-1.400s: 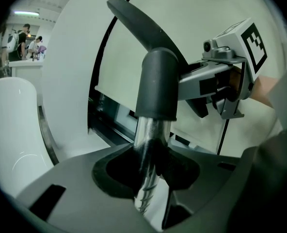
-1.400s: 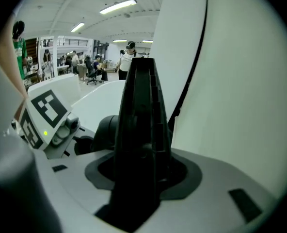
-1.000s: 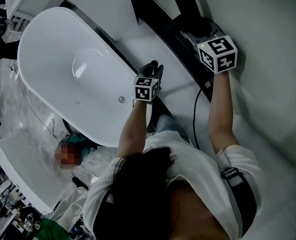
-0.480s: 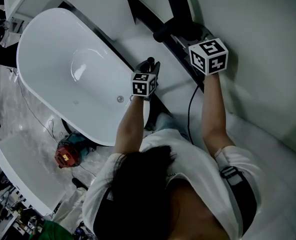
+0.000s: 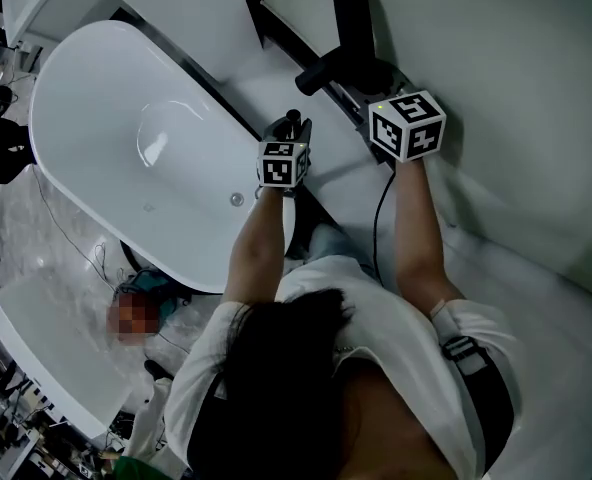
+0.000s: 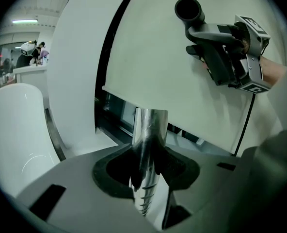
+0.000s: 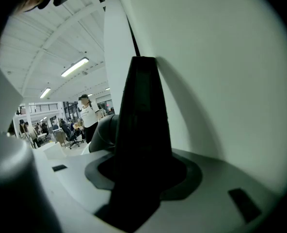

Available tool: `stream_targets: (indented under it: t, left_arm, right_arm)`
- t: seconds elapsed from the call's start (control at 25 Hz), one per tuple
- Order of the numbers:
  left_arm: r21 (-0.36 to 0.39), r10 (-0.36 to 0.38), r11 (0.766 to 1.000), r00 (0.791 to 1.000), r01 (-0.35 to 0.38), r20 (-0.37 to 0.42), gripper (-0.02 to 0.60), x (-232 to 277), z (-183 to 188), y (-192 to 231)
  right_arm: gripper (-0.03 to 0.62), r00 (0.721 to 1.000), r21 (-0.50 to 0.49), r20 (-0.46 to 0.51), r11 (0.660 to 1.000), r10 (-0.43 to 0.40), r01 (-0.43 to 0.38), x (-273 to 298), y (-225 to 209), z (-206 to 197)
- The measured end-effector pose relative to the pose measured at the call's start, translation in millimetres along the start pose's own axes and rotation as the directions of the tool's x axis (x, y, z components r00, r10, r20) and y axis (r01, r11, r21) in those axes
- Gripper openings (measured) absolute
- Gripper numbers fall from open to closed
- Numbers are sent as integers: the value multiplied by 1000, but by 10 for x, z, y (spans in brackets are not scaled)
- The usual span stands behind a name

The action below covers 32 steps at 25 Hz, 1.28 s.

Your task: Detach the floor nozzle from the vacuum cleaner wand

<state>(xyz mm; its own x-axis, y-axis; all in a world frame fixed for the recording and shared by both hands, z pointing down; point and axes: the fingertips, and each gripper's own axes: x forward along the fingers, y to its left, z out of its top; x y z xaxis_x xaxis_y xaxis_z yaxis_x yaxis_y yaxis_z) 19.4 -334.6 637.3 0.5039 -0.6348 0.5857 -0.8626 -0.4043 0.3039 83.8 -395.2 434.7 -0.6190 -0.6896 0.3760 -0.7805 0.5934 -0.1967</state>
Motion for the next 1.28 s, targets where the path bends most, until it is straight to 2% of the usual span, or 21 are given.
stream_targets:
  t: [0.16,0.4,1.28]
  left_arm:
    - [-12,7,1000,1000,-7,-5,133,30,14,47]
    - [-15,13,1000,1000,-14,-22,133,122,36,104]
    - [-37,-19,999,999,18,-43,133,253,40,144]
  right_arm:
    - [213,1000,33,-10,999,-4,5,19,40,-149]
    - [213,999,17,-31,999,-30,31,10,10,-292]
    - [213,998,2,-39,999,-45,46,113,22,-293]
